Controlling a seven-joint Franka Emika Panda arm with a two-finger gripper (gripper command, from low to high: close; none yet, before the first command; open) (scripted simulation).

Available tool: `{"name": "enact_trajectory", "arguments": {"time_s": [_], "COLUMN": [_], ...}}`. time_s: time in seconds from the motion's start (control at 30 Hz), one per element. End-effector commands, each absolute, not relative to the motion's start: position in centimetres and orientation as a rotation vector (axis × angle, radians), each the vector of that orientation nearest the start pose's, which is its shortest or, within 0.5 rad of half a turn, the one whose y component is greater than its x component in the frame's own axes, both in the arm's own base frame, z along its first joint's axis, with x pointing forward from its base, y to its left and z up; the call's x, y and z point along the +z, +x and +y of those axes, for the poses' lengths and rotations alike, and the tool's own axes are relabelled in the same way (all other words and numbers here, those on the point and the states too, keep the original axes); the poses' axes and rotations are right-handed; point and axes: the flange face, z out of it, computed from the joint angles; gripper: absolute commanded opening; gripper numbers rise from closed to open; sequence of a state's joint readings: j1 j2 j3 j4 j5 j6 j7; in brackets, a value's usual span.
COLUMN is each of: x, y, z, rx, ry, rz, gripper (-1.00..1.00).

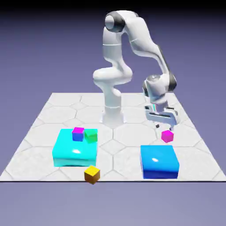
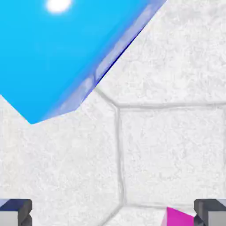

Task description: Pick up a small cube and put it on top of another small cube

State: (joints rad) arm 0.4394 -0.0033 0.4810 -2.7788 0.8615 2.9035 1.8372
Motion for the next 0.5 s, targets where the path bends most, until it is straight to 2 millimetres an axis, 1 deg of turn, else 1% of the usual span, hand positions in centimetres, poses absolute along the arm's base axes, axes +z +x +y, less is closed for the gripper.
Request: {"name": "enact_trajectory", "arguments": {"time_s": [0.0,0.07,0.1,0.13,0.3,0.43,0.47], "x": [20.9,19.3,19.0,19.0,15.4,12.3,12.3], "y": [25.4,22.8,22.4,22.4,22.4,21.8,21.8], "z": [27.7,28.9,29.1,29.1,30.1,30.4,30.4], "rx": [0.367,0.438,0.448,0.448,0.467,0.449,0.449], "ry": [-1.865,-1.798,-1.788,-1.788,-1.784,-1.787,-1.787], "rz": [2.337,2.466,2.485,2.485,2.473,2.487,2.487], "gripper": [0.00,0.00,0.00,0.00,0.00,0.00,0.00]}}
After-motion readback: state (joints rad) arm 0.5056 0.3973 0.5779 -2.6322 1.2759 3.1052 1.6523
